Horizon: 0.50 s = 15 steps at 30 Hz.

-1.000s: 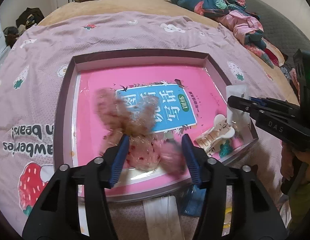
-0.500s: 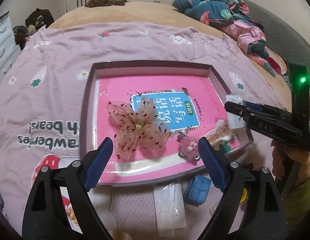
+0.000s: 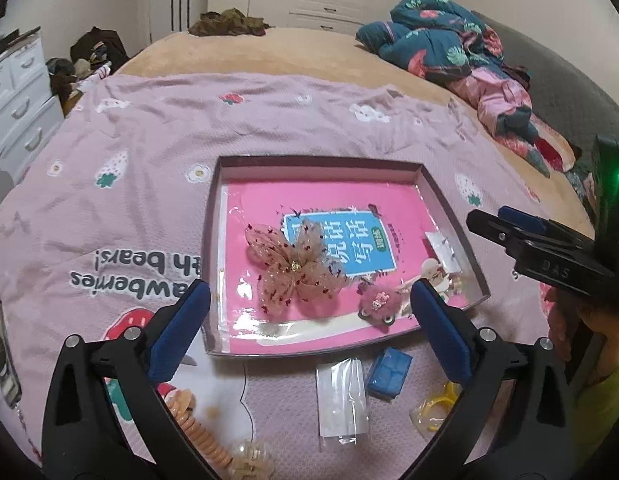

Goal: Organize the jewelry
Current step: 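Withdraw both tools from the box back over the bedspread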

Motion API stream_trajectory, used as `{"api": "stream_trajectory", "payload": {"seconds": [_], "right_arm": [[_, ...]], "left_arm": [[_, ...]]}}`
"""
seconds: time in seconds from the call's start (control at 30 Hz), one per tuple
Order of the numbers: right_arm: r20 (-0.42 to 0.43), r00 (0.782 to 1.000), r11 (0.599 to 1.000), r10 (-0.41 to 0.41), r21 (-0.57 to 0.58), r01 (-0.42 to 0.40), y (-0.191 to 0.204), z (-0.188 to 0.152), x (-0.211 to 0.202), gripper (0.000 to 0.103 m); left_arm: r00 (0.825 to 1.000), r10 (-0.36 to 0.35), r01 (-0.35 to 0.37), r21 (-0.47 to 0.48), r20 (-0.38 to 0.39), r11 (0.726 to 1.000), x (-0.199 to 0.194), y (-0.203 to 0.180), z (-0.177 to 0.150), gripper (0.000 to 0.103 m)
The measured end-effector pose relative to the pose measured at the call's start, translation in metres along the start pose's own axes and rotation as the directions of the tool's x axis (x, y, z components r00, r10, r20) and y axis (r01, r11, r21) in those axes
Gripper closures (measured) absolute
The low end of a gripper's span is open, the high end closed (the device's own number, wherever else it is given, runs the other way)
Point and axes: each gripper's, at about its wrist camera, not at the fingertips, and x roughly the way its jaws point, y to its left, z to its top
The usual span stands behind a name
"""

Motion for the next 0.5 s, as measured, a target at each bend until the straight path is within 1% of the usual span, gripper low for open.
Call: {"api": "stream_trajectory", "payload": {"seconds": [0.1,0.3,0.5], "right_arm": [[0.023,1.000,1.000,0.001,-0.006,-0.001,0.002,0.001,-0.015,0.022],[0.070,0.997,1.000,0.005,-0.008,-0.005,0.005,-0.001,-0.046,0.016],[0.122,0.993,1.000,-0.001,-0.018,0.003,0.010,-0.004,-0.082,0.014]], "left_arm": [[1.000,0.003,-0.003,-0.005,0.017,1.000,-0.009,0.000,0.001,0.009],[0.998,0.008,-0.007,-0.016,0.055,1.000,-0.030,0.002,-0.001,0.009],[0.995,0.007,-0.004,-0.040,0.097,0.999,-0.054,0.009,-0.002,0.009]]}}
